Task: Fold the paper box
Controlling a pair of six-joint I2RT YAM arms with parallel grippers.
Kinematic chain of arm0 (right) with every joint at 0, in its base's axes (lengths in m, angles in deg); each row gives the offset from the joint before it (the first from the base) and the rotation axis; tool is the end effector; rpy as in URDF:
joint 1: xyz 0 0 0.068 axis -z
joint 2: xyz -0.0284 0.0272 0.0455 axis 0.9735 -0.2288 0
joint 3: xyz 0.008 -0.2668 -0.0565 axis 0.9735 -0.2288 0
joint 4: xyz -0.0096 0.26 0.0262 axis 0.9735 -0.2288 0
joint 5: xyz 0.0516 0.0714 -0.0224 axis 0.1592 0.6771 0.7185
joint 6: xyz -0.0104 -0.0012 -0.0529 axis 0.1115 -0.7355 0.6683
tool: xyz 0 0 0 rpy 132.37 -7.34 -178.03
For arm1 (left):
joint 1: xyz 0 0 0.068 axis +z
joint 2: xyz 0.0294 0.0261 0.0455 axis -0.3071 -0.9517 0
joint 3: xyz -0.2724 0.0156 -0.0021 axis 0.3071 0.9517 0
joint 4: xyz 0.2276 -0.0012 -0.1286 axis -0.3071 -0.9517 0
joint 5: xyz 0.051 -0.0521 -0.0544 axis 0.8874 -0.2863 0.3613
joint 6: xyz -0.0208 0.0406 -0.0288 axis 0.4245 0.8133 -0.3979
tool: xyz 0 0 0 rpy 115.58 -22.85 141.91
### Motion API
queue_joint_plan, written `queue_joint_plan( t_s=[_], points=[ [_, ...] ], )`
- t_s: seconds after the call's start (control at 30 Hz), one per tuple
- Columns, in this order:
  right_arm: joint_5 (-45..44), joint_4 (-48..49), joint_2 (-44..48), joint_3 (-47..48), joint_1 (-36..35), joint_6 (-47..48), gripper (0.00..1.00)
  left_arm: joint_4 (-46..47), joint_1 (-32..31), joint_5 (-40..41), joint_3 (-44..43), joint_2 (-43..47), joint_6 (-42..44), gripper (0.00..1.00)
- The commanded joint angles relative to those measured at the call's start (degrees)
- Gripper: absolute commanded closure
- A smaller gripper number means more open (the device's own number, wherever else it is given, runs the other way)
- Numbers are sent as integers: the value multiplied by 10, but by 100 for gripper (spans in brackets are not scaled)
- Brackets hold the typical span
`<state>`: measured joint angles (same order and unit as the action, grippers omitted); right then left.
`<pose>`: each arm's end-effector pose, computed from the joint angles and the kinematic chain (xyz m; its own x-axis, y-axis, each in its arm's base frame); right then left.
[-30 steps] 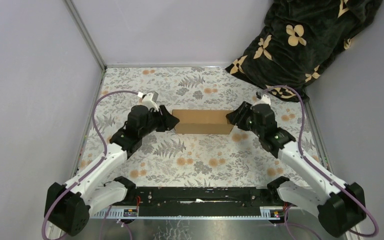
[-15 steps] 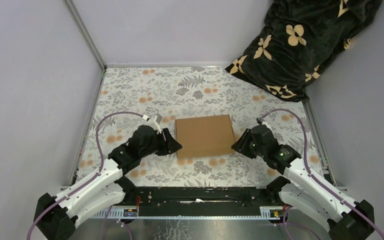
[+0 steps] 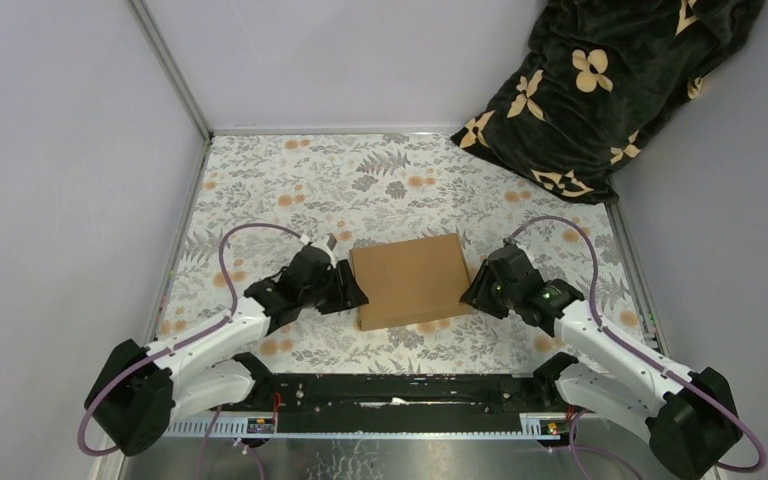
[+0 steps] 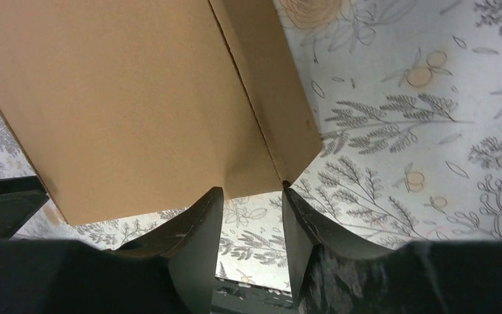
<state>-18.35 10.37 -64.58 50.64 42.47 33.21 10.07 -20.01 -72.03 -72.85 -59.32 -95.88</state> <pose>0.1511 0.1013 0.2062 -0.8029 0.4013 -0.4409 0.1435 0.8479 0.5104 0.1562 -0.1274 0.1876 -0.8797 -0.2442 -0.4080 0.0440 0.8125 -0.5813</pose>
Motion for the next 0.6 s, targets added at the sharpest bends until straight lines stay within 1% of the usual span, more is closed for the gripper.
queue_joint_plan(
  t_s=[0.0,0.1,0.33,0.47,0.53,0.57],
  points=[
    [0,55,-29,30,-4,15,54,71,8,22,-28,-42,13,43],
    [0,88,-62,35,-4,19,53,94,34,13,-49,-83,28,42],
    [3,116,-148,92,-4,41,52,113,101,0,-115,-170,77,42],
    [-7,133,-185,114,-3,53,51,110,115,-6,-157,-201,100,42],
    [-5,118,-200,145,-1,71,49,88,119,-13,-182,-210,112,42],
    [1,101,-201,167,0,87,44,65,121,-16,-199,-205,120,41]
  ],
)
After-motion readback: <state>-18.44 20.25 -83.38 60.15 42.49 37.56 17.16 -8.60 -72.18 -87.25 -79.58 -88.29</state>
